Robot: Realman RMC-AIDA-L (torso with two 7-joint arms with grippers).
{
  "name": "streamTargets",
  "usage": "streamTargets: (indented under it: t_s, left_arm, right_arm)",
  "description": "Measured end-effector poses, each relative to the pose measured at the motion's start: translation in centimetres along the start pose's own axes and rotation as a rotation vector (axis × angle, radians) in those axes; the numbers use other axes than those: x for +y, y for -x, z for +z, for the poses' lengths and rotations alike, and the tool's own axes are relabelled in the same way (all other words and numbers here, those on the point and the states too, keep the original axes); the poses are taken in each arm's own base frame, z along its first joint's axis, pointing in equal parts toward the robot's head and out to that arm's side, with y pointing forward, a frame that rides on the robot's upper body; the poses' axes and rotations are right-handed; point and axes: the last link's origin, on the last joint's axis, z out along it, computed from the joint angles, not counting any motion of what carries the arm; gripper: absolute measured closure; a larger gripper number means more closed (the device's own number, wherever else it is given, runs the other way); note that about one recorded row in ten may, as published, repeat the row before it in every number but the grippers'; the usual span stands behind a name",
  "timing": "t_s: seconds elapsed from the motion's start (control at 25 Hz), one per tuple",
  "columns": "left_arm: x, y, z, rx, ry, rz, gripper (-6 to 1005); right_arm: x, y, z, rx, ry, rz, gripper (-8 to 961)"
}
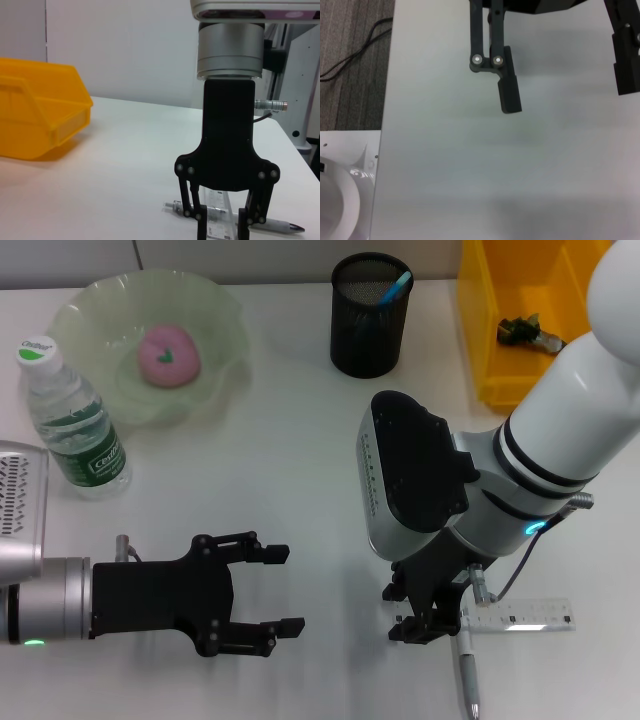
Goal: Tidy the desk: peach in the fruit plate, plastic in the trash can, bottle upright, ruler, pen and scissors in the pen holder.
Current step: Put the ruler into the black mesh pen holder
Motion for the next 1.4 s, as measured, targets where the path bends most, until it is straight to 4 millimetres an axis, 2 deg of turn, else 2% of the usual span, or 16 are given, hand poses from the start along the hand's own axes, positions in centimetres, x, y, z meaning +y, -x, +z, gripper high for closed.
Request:
streamTargets:
  t_s: [0.28, 0.76, 1.16, 1.4]
  left_arm:
    - [-0.1, 0.0, 0.0, -0.001, 0.000, 0.001, 187]
    - [-0.1, 0.0, -0.1, -0.001, 0.001, 0.001, 187]
    - [-0.3, -0.2, -0.4, -0.003, -0.004, -0.026, 187]
    - [-0.6, -0.3, -0.6, 0.003, -0.018, -0.026, 187]
  right_arm:
    - [0.0, 0.1, -0.1, 0.001, 0.001, -0.001, 571]
    - [0.0, 0.3, -0.6, 0.001, 0.008, -0.003, 572]
    - [-2.1, -0.4, -5.1, -0.157, -0.025, 0.123, 572]
    - [-4.1, -2.3, -7.8, -0.352, -0.067, 0.277, 573]
